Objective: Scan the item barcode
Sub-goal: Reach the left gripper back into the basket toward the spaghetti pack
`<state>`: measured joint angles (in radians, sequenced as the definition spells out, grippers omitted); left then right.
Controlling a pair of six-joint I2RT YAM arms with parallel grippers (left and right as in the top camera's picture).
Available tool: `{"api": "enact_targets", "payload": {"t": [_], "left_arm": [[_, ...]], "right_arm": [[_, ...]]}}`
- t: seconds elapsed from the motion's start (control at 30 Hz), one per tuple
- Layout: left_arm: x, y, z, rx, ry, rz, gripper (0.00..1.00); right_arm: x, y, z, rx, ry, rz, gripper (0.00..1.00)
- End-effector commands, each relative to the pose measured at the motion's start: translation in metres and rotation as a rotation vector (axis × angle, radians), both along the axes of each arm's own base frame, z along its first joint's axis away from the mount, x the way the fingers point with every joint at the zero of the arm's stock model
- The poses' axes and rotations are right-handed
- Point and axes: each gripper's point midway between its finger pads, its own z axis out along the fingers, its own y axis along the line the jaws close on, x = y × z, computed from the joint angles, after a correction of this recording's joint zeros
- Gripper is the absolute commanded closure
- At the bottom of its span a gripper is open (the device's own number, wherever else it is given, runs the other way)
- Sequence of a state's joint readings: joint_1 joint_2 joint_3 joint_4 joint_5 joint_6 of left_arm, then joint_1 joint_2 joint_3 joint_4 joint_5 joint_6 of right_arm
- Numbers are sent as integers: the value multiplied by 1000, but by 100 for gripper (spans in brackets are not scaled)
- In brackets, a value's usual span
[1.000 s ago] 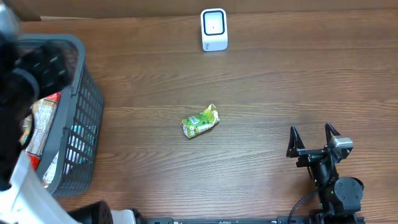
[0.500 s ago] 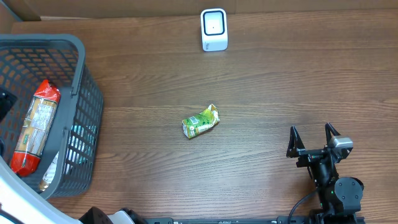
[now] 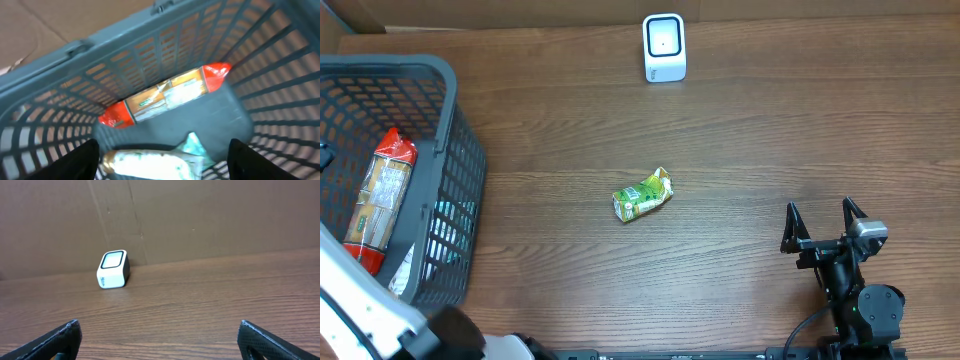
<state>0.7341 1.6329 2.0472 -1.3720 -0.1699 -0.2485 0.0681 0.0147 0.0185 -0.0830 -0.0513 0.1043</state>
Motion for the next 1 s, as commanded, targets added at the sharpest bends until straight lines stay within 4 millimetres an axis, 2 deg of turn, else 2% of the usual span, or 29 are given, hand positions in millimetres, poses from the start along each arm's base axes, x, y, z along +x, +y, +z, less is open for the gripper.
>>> {"api": "enact_targets", "payload": {"t": [0.0,0.1,0.2,0.4,0.6,0.67,0.83,0.97], "left_arm": [[9,17,-33,5,163,-121,27],[27,14,-51,-43,171,-234,27],[43,6,-63,-75,171,-393,34],[50,10,-83,-88,223,-473,33],[49,11,-115,-105,306,-570,17],[49,11,-129,-103,330,-607,1],[48,28,-155,-44,399,-608,0],[56,35,-173,17,417,-682,0]], "right_arm": [[0,1,-2,3,-4,2,0],[0,1,-2,3,-4,2,0],[0,1,-2,3,-5,2,0],[0,1,-2,3,-4,2,0],[0,1,-2,3,-4,2,0],[0,1,-2,3,-4,2,0],[0,1,-2,3,-4,2,0],[0,1,-2,3,-5,2,0]]}}
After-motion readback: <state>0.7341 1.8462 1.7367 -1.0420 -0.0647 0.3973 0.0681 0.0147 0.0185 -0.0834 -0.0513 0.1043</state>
